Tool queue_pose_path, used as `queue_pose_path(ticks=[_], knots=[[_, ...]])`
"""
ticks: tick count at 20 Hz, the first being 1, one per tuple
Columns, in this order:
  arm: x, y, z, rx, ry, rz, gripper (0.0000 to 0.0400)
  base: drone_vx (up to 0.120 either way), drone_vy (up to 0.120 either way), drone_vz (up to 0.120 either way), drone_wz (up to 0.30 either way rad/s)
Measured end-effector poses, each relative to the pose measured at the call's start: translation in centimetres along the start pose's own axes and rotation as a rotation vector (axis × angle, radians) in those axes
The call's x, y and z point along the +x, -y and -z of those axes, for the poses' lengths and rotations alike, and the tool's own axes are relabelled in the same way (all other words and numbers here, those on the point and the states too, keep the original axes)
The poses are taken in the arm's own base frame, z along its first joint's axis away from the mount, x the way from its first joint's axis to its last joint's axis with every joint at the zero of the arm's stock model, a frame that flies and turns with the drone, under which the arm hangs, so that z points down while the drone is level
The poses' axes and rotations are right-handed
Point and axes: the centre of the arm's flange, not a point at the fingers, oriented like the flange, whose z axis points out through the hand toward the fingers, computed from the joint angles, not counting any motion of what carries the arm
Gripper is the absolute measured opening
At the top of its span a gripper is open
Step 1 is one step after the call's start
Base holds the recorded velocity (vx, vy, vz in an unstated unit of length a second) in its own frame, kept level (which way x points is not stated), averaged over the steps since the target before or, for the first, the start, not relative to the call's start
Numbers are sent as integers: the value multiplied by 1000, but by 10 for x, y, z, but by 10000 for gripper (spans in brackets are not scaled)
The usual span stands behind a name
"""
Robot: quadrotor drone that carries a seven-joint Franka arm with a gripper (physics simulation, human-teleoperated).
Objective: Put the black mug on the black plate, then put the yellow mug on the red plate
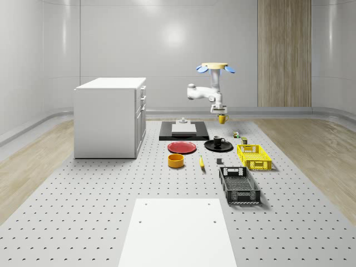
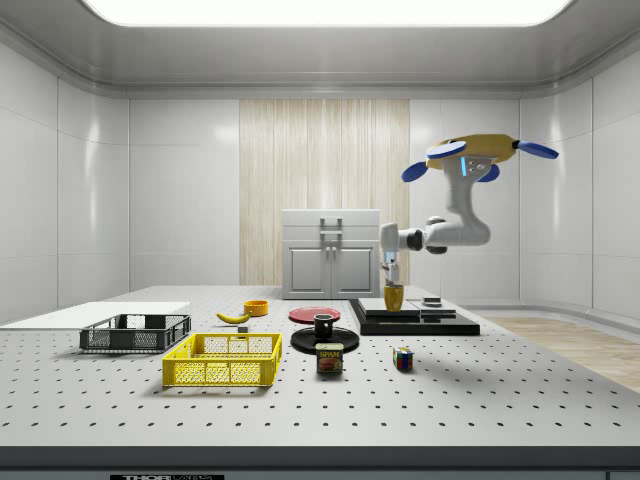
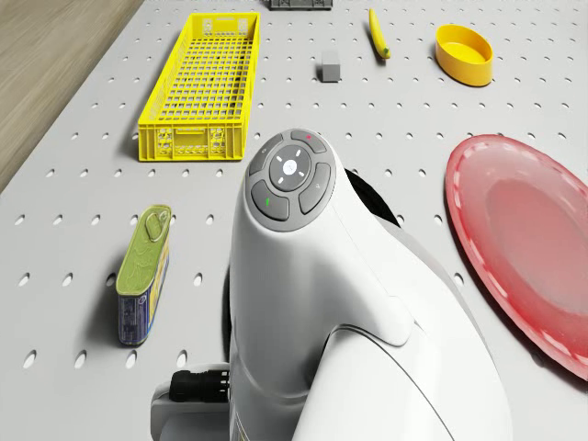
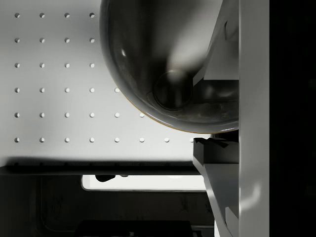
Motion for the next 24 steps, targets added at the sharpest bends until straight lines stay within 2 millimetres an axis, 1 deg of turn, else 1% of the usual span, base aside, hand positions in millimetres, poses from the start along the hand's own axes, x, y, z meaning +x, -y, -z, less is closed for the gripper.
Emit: queue_pose_path(ticks=[24], knots=[[0, 0, 0, 0, 0, 0, 100, 120, -120, 0, 0]])
